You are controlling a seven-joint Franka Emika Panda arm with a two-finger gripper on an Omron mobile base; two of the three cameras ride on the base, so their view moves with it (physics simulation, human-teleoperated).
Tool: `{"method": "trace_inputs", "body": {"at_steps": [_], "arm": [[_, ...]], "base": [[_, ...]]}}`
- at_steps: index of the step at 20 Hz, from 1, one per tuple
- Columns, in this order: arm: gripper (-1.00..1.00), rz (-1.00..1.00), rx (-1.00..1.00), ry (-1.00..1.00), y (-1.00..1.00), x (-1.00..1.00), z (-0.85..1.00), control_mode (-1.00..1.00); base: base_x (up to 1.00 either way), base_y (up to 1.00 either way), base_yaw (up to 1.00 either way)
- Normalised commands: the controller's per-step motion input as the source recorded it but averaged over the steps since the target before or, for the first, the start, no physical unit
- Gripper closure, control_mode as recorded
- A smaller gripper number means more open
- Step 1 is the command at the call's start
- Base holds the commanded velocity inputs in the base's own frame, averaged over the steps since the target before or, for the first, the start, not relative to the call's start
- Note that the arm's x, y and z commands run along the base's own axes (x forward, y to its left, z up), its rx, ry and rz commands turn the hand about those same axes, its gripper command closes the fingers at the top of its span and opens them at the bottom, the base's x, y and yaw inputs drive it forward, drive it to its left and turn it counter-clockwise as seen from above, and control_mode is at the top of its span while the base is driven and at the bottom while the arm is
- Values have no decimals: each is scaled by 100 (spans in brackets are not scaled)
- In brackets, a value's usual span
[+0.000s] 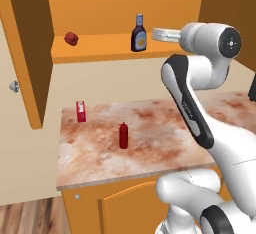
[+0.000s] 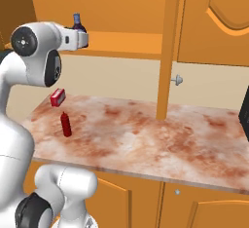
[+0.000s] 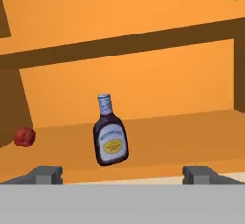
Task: Pick the condiment bottle and ketchup from the counter and place them in the cabinet.
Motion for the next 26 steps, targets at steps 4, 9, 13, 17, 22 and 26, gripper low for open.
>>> {"method": "trace_inputs", "body": {"at_steps": [4, 9, 13, 17, 22, 26], "arm": [[-100, 0, 6, 26, 1, -86, 17, -100], [-100, 0, 4, 31, 5, -79, 19, -100], [-100, 0, 2, 23, 9, -78, 4, -100], [-100, 0, 0, 3, 36, -54, -17, -100], [-100, 3, 0, 0, 43, -29, -33, -100], [-100, 11, -1, 0, 22, -13, -58, -100]], "base": [[0, 0, 0], [0, 0, 0], [0, 0, 0], [0, 0, 0], [0, 0, 0], [0, 0, 0]]}}
